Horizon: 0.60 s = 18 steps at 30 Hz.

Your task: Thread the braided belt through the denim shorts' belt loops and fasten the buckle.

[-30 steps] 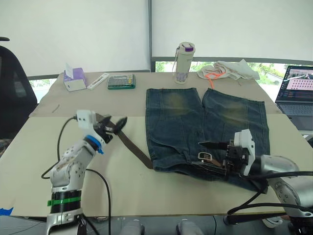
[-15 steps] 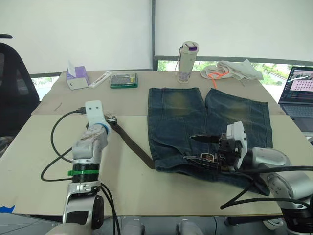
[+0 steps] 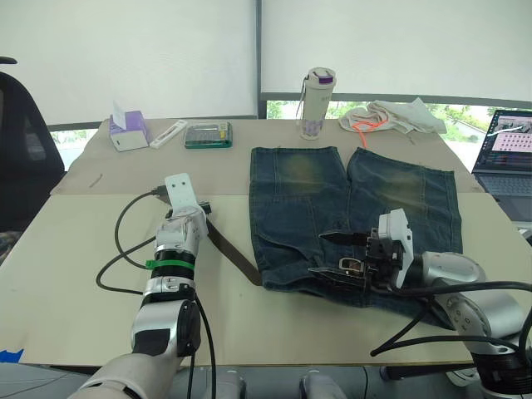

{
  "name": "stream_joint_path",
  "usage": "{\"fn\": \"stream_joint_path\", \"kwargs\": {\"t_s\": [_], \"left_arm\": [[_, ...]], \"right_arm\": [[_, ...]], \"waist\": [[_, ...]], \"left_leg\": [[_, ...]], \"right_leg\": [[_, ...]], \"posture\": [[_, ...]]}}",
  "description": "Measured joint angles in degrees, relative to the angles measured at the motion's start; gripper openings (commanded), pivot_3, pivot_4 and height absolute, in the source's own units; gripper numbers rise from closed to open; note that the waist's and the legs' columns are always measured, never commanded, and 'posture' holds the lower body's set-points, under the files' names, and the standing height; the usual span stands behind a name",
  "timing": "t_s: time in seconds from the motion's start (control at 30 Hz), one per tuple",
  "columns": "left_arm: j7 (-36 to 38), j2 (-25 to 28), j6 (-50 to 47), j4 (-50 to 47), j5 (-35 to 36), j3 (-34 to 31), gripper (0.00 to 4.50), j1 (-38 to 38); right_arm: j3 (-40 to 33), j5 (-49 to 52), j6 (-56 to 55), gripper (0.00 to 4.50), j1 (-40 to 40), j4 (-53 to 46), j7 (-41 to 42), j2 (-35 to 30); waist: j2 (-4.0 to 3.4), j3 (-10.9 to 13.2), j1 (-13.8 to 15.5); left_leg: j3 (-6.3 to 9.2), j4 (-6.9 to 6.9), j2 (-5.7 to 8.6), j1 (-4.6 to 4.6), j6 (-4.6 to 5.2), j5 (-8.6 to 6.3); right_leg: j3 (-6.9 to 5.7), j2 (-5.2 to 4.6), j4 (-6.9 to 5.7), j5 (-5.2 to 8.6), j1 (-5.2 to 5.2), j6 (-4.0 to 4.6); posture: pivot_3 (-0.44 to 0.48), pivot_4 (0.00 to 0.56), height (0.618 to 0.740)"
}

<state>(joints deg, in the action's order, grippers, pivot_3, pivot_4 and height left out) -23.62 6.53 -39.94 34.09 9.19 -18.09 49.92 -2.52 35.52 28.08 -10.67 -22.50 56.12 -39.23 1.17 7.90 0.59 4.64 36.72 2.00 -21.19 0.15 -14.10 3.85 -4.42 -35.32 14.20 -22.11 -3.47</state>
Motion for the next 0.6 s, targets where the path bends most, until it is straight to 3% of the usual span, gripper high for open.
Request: {"fn": "stream_joint_path", "kwargs": {"t_s": [0.27,0.4,0.47,0.6], "left_arm": [[-2.4,-2.0,2.8,-5.4,0.2,-3.1,0.22,-3.2],[-0.5,-3.0,10.0,-8.9,0.7,-3.4,0.07,-5.8],[3.7,-3.4,14.6,-11.6,1.6,-2.8,0.07,-7.6],[17.9,-1.6,25.4,-18.6,0.8,5.9,0.07,-13.0]], "right_arm": [[0.0,-0.1,0.0,4.50,0.0,0.0,0.1,0.0],[-0.2,0.3,0.0,4.50,-0.1,0.2,0.2,0.0],[-0.5,0.9,0.1,4.50,-0.4,0.5,0.0,0.3],[-1.4,1.8,2.6,4.50,-2.1,0.6,-4.4,1.6]], "waist": [[0.00,0.0,0.1],[0.00,0.0,0.1],[0.00,0.0,0.1],[-0.01,0.0,0.1]], "left_leg": [[0.00,0.00,0.00,0.00,-0.02,0.01],[-0.01,0.00,-0.01,0.00,-0.04,0.02],[-0.02,0.00,-0.02,0.00,-0.05,0.02],[-0.04,-0.03,-0.02,-0.01,-0.14,0.08]], "right_leg": [[0.00,-0.01,-0.02,-0.01,-0.01,0.01],[0.01,-0.01,-0.01,-0.02,-0.01,0.02],[0.01,-0.01,0.00,-0.03,-0.01,0.04],[0.02,-0.01,0.02,-0.05,-0.01,0.09]], "posture": [[0.000,0.150,0.740],[0.000,0.150,0.740],[0.000,0.150,0.740],[0.000,0.150,0.740]]}}
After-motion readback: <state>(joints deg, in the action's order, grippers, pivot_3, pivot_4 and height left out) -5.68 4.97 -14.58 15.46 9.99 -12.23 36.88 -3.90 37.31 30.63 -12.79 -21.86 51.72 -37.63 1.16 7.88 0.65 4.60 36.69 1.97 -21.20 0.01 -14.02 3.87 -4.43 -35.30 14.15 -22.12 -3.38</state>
